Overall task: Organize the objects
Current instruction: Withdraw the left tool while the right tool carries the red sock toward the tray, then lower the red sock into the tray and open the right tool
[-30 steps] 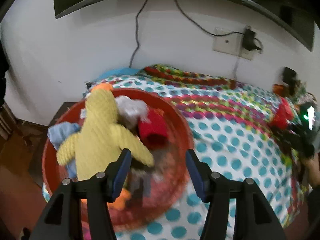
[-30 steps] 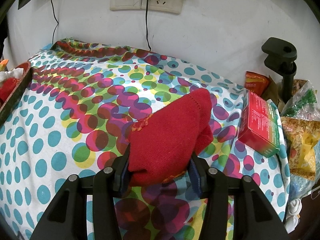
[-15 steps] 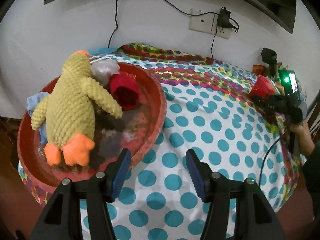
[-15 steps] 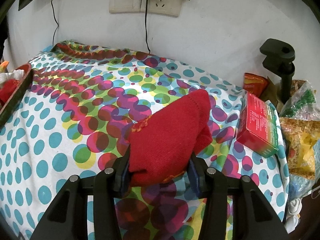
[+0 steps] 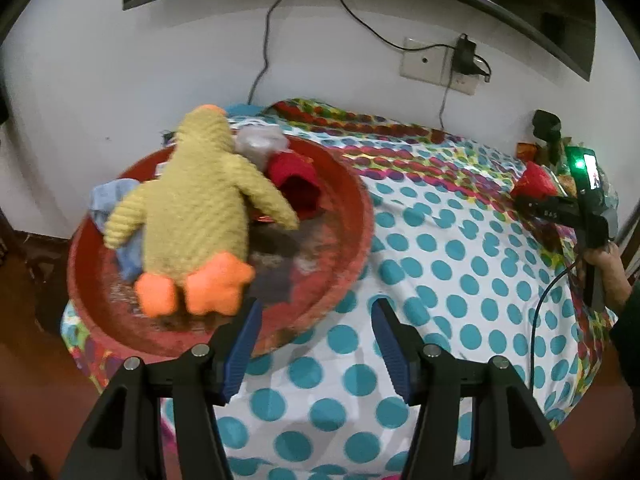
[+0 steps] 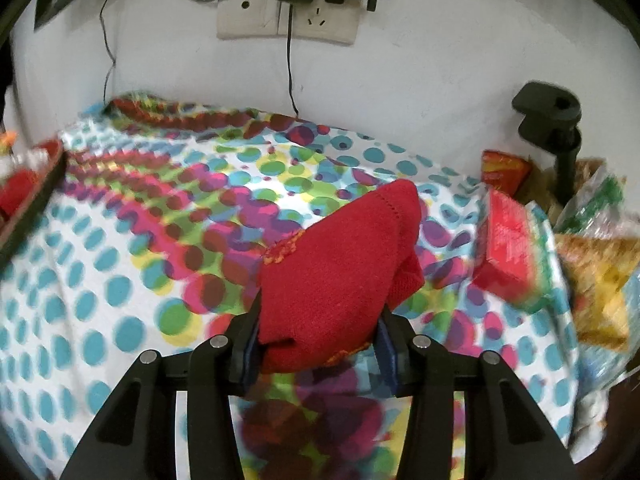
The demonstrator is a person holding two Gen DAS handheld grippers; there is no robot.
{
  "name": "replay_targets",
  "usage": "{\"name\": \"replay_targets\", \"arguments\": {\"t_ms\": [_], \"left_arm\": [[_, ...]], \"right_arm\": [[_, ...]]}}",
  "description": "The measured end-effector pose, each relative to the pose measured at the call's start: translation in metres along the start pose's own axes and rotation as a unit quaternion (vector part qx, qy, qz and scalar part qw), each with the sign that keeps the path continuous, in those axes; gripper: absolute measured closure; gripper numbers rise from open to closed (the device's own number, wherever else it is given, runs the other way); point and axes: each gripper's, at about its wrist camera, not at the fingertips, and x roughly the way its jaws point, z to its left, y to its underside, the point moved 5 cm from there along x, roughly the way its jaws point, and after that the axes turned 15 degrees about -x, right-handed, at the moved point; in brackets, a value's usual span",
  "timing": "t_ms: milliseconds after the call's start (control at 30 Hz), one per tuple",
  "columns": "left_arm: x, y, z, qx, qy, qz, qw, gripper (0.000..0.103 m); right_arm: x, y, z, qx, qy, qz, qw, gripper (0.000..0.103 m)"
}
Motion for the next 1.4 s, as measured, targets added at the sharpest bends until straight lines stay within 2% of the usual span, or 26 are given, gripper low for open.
{"name": "replay_targets", "arguments": {"t_ms": [67, 267, 467, 633, 700, 833, 967, 1100, 1233, 1367, 1400], "left_arm": [[-0.004, -0.001, 0.007, -0.004, -0.008, -0.003, 1.0, 0.044], [-0.012, -0.004, 0.028, -0.03, -0.018, 0.003, 0.9994, 0.044], [-0.023, -0.01, 0.049, -0.053, -0.032, 0.002, 0.9981, 0.044], [-0.034, -0.014, 0.06, -0.049, -0.048, -0.013, 0.9976, 0.044], [-0.039, -0.016, 0.067, -0.055, -0.056, -0.024, 0.9967, 0.044], [-0.039, -0.019, 0.079, -0.067, -0.059, -0.019, 0.9958, 0.044], [-0.036, -0.019, 0.086, -0.08, -0.049, -0.008, 0.9955, 0.044], [-0.037, -0.021, 0.089, -0.085, -0.047, -0.012, 0.9952, 0.044], [-0.036, -0.024, 0.094, -0.079, -0.068, -0.015, 0.9945, 0.044], [-0.035, -0.027, 0.095, -0.071, -0.09, -0.022, 0.9932, 0.044], [-0.035, -0.028, 0.095, -0.07, -0.094, -0.024, 0.9928, 0.044]], "right_arm": [[-0.005, -0.008, 0.006, 0.0, 0.003, -0.007, 1.0, 0.058], [-0.028, -0.04, 0.04, -0.017, -0.039, -0.031, 0.999, 0.058], [-0.048, -0.079, 0.112, -0.068, -0.105, -0.053, 0.991, 0.058], [-0.063, -0.105, 0.182, -0.122, -0.167, -0.058, 0.977, 0.056], [-0.067, -0.112, 0.209, -0.143, -0.191, -0.053, 0.97, 0.055], [-0.071, -0.119, 0.258, -0.183, -0.222, -0.035, 0.957, 0.055], [-0.065, -0.12, 0.297, -0.228, -0.229, -0.003, 0.946, 0.055], [-0.061, -0.12, 0.314, -0.248, -0.235, 0.02, 0.94, 0.055], [-0.049, -0.124, 0.327, -0.24, -0.251, 0.048, 0.936, 0.055], [-0.039, -0.126, 0.338, -0.234, -0.243, 0.069, 0.939, 0.054], [-0.038, -0.126, 0.34, -0.232, -0.237, 0.073, 0.941, 0.051]]}}
